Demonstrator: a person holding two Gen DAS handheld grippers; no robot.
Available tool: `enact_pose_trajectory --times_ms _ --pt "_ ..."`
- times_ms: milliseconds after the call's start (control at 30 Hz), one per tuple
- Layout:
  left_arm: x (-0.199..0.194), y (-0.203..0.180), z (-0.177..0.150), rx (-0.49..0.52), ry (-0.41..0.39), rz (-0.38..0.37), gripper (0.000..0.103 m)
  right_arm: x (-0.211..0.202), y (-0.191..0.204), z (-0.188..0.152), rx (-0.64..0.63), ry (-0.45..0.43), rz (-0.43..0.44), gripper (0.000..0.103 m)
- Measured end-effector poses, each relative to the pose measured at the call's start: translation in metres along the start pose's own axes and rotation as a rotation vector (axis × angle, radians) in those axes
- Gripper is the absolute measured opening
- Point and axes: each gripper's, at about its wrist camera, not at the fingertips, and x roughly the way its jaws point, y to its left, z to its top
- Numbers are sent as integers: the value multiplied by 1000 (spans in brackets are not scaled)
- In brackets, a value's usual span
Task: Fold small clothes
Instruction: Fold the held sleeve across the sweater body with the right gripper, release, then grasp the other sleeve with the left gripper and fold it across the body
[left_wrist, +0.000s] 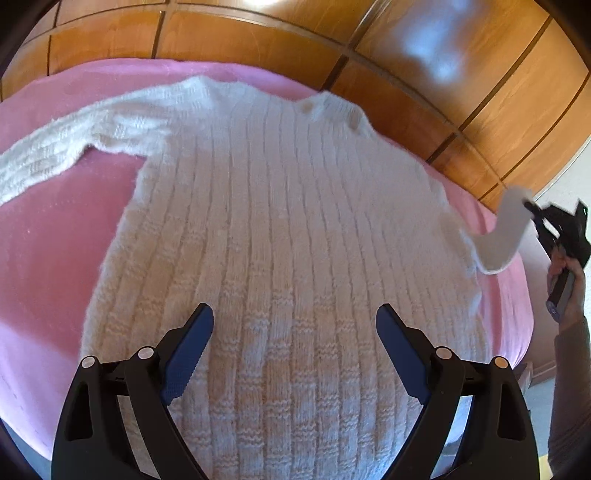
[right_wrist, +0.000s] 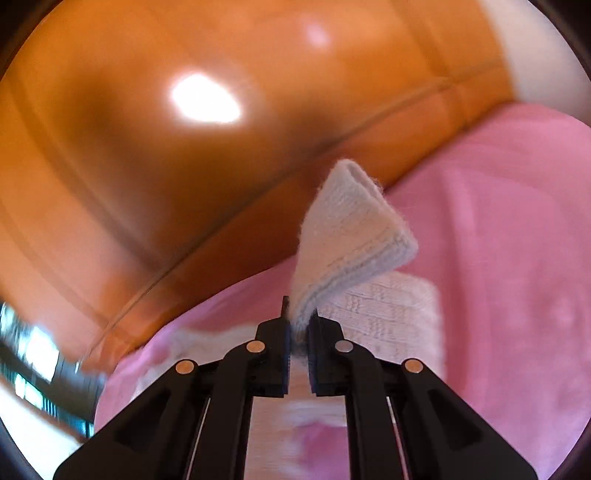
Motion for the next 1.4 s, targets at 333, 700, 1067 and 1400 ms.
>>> enact_pose_trajectory --times_ms 333,700,1067,1400 --pt "-6 9 28 -35 -46 -46 89 127 185 -106 -234 304 230 6" --pt "28 22 70 -110 -12 -124 79 94 173 -118 -189 284 273 56" --pt "104 22 116 -182 79 -117 10 5 26 -109 -49 222 1 65" --pt "70 12 179 -82 -88 -47 6 69 71 -90 -134 210 -12 63"
